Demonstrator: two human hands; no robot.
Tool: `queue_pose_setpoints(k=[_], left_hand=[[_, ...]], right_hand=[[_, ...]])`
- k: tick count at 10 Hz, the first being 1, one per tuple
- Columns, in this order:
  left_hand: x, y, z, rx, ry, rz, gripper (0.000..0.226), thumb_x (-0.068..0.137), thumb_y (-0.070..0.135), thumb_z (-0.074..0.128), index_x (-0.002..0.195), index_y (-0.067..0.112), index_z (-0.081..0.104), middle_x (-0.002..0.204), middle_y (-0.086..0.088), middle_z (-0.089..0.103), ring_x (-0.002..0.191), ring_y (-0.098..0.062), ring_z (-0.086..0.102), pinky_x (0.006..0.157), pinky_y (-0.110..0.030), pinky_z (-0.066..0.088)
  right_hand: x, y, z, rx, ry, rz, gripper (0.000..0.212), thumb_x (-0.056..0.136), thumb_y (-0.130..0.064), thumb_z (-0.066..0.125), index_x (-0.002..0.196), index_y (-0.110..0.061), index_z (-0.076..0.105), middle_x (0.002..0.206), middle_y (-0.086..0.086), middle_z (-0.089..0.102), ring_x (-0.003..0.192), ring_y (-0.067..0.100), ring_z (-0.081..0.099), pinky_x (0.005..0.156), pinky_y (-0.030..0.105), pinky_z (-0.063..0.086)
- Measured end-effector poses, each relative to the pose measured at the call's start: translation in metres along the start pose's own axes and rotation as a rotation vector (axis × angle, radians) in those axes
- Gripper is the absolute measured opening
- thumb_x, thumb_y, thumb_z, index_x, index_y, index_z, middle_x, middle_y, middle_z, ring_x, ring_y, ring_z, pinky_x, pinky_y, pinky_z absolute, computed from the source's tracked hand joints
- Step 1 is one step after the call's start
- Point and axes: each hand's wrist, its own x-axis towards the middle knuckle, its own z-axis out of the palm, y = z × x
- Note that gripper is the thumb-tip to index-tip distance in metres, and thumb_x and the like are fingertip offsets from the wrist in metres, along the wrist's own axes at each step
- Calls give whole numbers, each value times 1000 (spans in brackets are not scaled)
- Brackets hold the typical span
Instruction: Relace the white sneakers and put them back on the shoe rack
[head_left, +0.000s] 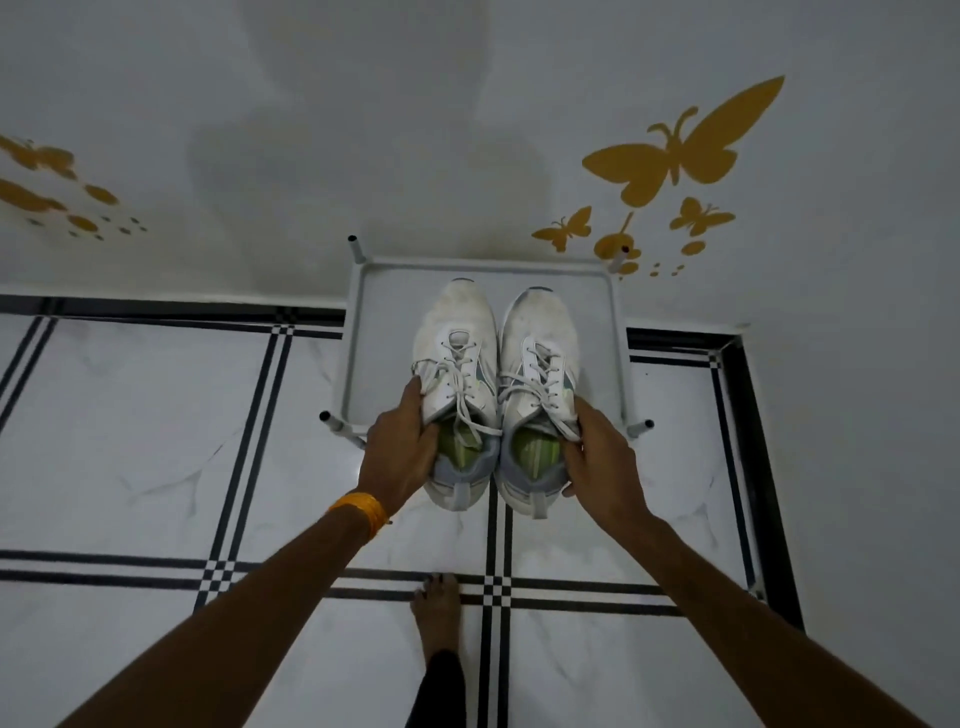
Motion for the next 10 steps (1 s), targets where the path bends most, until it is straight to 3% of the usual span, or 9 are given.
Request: queue_pose_setpoints(k=[1, 2, 3, 4, 5, 7, 8, 9, 10], left_hand=[[43, -18, 9, 61, 5, -12, 58, 93, 20, 48, 148, 17, 29, 107, -14, 71, 90, -34, 68, 84, -47, 57], [80, -35, 21, 53, -15, -32, 60, 92, 29, 45, 148, 17, 30, 108, -15, 71, 90, -34, 68, 84, -47, 57], [114, -52, 40, 41, -7, -52, 66, 85, 32, 40, 148, 15, 31, 109, -16, 70, 90, -36, 67, 84, -46, 56], [142, -63, 55, 22, 0, -60, 66, 84, 29, 40, 147, 15, 34, 110, -16, 70, 91, -36, 66, 85, -43, 56], [165, -76, 66, 24, -18, -63, 65, 84, 29, 40, 147, 17, 33, 113, -15, 69, 94, -34, 66, 88, -43, 56], [168, -79, 72, -4, -39, -48, 61, 87, 30, 42, 146, 17, 34, 116, -13, 69, 98, -33, 67, 91, -46, 55], [166, -74, 67, 50, -103, -97, 62, 92, 28, 49, 149, 17, 29, 117, -15, 68, 99, -36, 66, 92, -47, 54], [160, -60, 61, 141, -161, -127, 59, 93, 29, 52, 145, 13, 30, 111, -17, 68, 96, -38, 66, 85, -46, 55], [146, -41, 46, 271, -135, -163, 63, 93, 40, 49, 145, 13, 28, 115, -16, 62, 99, -36, 63, 84, -48, 55]], right_hand=[[42, 4, 18, -34, -6, -20, 46, 98, -16, 50, 143, -20, 43, 120, 7, 60, 100, 25, 65, 63, 46, 62], [83, 15, 34, -122, 15, -29, 45, 97, -17, 50, 141, -15, 45, 123, 10, 61, 105, 27, 64, 84, 42, 59], [123, 32, 48, -197, 14, -17, 48, 95, -11, 52, 143, -10, 44, 126, 14, 61, 111, 29, 62, 94, 36, 48], [154, 43, 57, -200, -20, 1, 49, 95, -10, 52, 143, -12, 43, 128, 14, 60, 113, 31, 60, 99, 41, 49], [175, 55, 61, -220, -17, 5, 47, 95, -10, 51, 142, -12, 45, 130, 13, 60, 115, 31, 59, 99, 41, 47], [176, 63, 64, -173, -27, 1, 44, 95, -12, 54, 138, -8, 48, 124, 13, 63, 111, 29, 60, 91, 26, 39], [175, 59, 59, -187, -86, 26, 46, 95, -15, 55, 139, -10, 47, 121, 13, 62, 109, 29, 61, 90, 28, 42], [174, 48, 48, -273, -173, 52, 50, 97, -27, 53, 143, -15, 41, 121, 12, 61, 107, 31, 61, 89, 39, 50], [163, 31, 29, -364, -215, 101, 60, 98, -38, 47, 150, -17, 27, 126, 15, 54, 108, 32, 59, 86, 43, 53]])
